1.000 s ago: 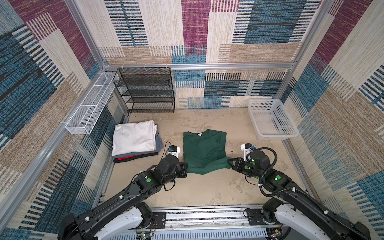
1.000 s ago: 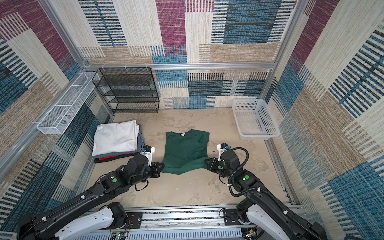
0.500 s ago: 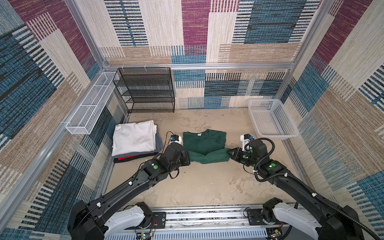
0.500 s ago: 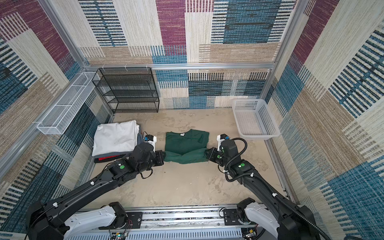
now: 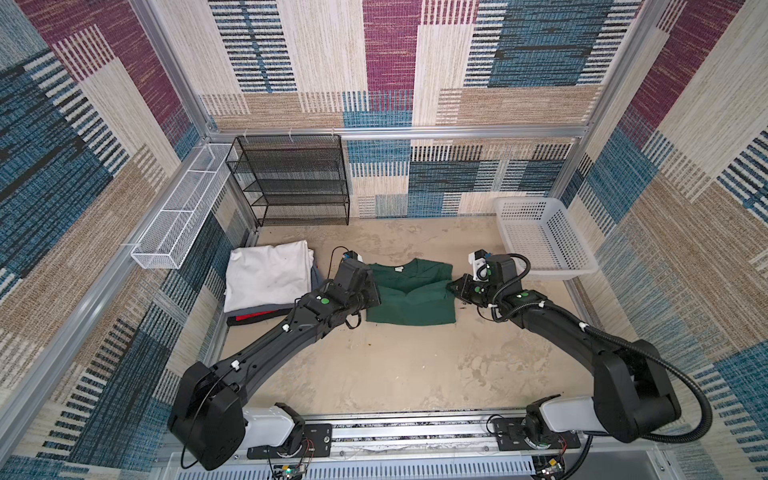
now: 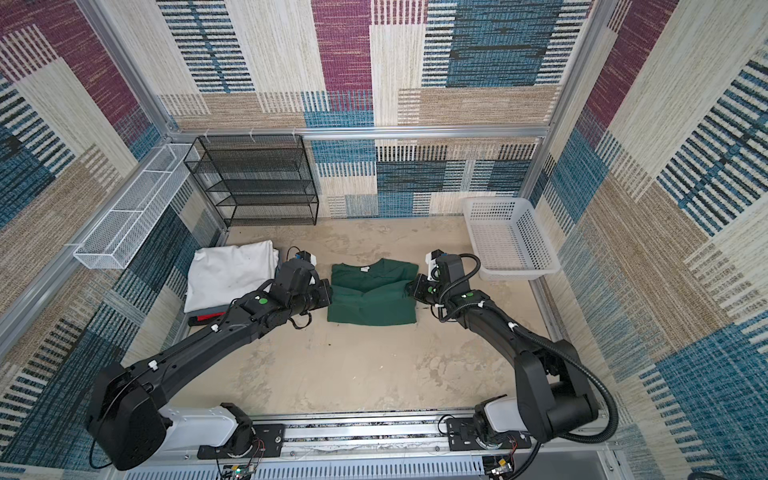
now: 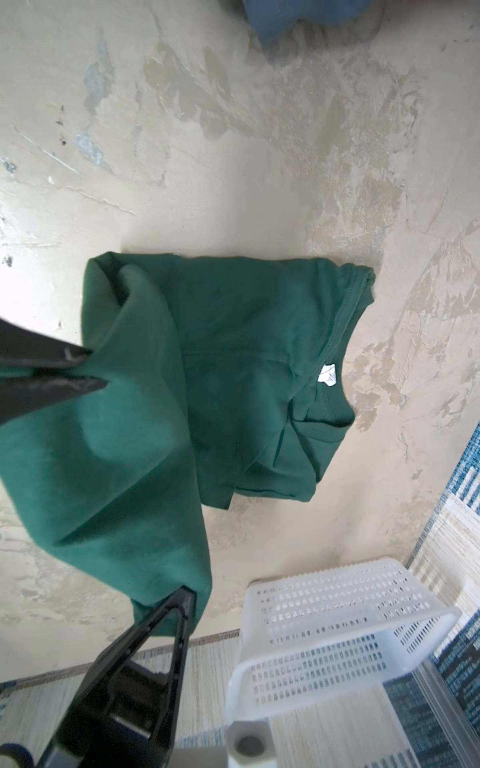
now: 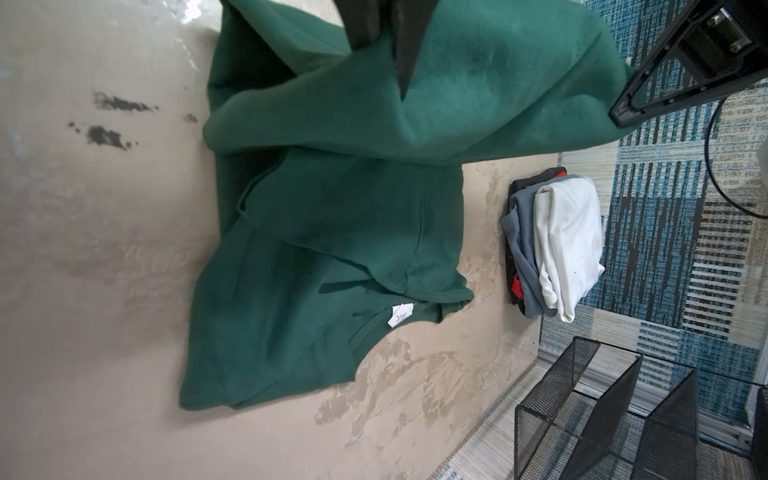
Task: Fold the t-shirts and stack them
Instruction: 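Lift the nearer edge with both grippers and fold it over toward the collar, then lay the folded edge down and open both grippers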
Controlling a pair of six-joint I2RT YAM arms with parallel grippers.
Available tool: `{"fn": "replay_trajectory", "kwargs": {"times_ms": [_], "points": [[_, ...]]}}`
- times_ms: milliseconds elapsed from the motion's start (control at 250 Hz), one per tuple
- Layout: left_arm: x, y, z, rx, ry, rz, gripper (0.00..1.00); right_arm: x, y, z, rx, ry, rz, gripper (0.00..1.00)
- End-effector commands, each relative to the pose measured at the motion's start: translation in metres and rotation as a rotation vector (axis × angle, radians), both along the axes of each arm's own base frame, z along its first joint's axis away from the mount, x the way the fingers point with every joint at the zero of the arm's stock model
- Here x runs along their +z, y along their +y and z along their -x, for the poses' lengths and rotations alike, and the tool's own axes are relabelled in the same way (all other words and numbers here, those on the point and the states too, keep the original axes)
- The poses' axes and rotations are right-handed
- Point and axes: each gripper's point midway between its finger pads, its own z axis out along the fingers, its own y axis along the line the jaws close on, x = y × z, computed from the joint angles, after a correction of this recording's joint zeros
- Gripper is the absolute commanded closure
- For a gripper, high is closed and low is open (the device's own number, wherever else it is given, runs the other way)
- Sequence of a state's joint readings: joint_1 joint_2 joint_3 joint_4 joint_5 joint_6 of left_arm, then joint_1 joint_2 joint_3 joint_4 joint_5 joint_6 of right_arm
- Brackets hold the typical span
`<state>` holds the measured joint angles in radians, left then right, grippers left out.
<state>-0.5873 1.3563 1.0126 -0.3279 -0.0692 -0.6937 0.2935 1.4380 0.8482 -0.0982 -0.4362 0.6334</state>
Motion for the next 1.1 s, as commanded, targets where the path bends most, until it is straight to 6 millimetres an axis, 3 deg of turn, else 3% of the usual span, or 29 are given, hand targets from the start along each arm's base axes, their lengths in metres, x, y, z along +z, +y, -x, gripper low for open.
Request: {"fn": "replay_trajectory", "kwargs": {"times_ms": [0,292,604,880,904,960,992,1020,1052,1092], "points": [[0.009,-0.007,-0.017,-0.022,-0.034,0.022,1.00,0.007,0.011,-0.018,0.070,-0.047,-0.028,1.00],[-0.001,-0.003,-0.056,0.011,-0.002,0.026,1.00,-0.003,0.006,-0.056,0.060,-0.014,-0.033,1.00],[-0.018,-0.016,-0.094,-0.005,0.050,0.029,1.00,-0.024,0.002,-0.083,0.066,0.039,-0.060,1.00],[-0.031,-0.018,-0.129,0.005,0.073,0.050,1.00,-0.026,-0.009,-0.112,0.040,0.034,-0.044,1.00],[-0.032,-0.018,-0.132,0.004,0.072,0.047,1.00,-0.029,-0.010,-0.114,0.035,0.039,-0.043,0.93],[-0.036,-0.018,-0.142,0.003,0.075,0.049,1.00,-0.032,-0.012,-0.119,0.029,0.040,-0.043,0.53],[-0.039,-0.017,-0.148,0.003,0.074,0.047,0.99,-0.035,-0.014,-0.122,0.023,0.044,-0.041,0.39],[-0.044,-0.015,-0.153,0.011,0.082,0.044,0.85,-0.036,-0.016,-0.125,0.019,0.044,-0.041,0.29],[-0.048,-0.012,-0.158,0.023,0.097,0.042,0.58,-0.038,-0.017,-0.127,0.015,0.043,-0.034,0.21],[-0.050,-0.010,-0.163,0.012,0.105,0.044,0.39,-0.039,-0.021,-0.129,0.005,0.040,-0.015,0.18]]}}
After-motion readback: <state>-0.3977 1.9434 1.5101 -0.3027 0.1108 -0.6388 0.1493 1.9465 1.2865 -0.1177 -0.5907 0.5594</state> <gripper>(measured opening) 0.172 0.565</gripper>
